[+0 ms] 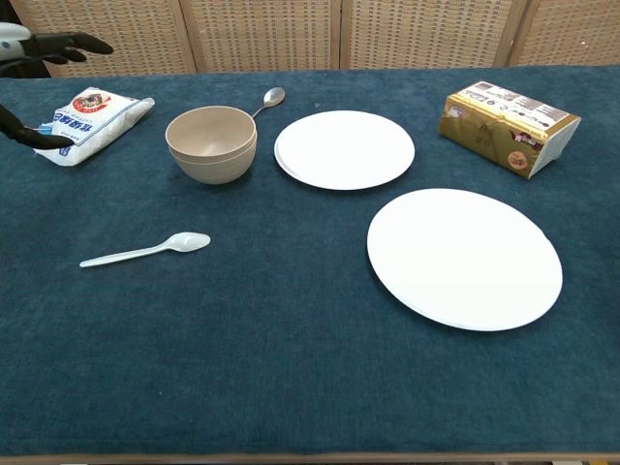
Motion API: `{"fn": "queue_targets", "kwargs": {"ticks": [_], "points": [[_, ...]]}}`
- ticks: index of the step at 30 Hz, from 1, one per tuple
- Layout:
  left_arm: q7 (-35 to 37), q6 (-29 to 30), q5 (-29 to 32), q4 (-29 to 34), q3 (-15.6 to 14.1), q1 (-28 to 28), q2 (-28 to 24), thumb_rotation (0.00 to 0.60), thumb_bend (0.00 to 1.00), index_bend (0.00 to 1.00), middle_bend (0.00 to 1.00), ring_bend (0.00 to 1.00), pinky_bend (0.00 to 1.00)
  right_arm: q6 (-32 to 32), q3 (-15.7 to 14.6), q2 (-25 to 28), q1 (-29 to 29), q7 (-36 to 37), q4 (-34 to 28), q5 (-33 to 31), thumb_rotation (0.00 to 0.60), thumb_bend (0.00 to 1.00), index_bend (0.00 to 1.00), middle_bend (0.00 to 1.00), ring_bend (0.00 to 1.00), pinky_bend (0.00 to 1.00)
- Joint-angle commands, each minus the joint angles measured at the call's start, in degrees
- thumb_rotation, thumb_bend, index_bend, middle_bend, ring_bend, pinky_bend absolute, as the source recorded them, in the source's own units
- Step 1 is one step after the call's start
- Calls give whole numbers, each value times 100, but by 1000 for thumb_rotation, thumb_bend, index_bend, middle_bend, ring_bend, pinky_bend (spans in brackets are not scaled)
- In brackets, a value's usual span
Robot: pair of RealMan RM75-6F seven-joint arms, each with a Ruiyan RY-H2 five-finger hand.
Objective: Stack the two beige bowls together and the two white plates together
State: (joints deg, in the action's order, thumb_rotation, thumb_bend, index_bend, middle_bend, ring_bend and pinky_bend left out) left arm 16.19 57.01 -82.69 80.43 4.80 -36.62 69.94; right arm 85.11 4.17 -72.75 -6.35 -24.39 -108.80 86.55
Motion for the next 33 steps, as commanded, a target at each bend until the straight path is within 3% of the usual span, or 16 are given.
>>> {"fn": "queue_targets", "kwargs": {"ticks": [1, 6, 14, 18, 21, 33], "points": [[-7, 242, 11, 230, -55, 233, -357, 600, 245, 0, 0, 0, 0, -106, 27, -1, -98, -191, -63, 42, 600, 0, 13, 0, 0, 0], [-200, 704, 337, 627, -128, 776, -991, 600, 245, 0, 0, 0, 0, -841, 212, -9, -647, -744, -407, -13, 600, 0, 13, 0, 0, 0], [-476, 1130, 567, 1358, -134, 1229, -1598, 600, 250, 0, 0, 0, 0, -1903, 794, -451, -1619, -1514, -619, -981, 600, 0, 16, 0, 0, 0], [-288, 1246, 415, 1531, -134, 1355, -1846, 600, 250, 0, 0, 0, 0, -2646, 1338, -1377, -2615, -1932, 294, -2042, 600, 0, 29, 0, 0, 0], [-77, 1174, 358, 1502, -111, 1355, -1911, 600, 250, 0, 0, 0, 0, -2829, 1638, -1957, -3205, -2259, 995, -2782, 600, 0, 39, 0, 0, 0], [109, 897, 354, 1245, -36, 1304, -1835, 600, 250, 0, 0, 0, 0, -3143, 1960, -2659, -4472, -2625, 2499, -4420, 600, 0, 54, 0, 0, 0]]}}
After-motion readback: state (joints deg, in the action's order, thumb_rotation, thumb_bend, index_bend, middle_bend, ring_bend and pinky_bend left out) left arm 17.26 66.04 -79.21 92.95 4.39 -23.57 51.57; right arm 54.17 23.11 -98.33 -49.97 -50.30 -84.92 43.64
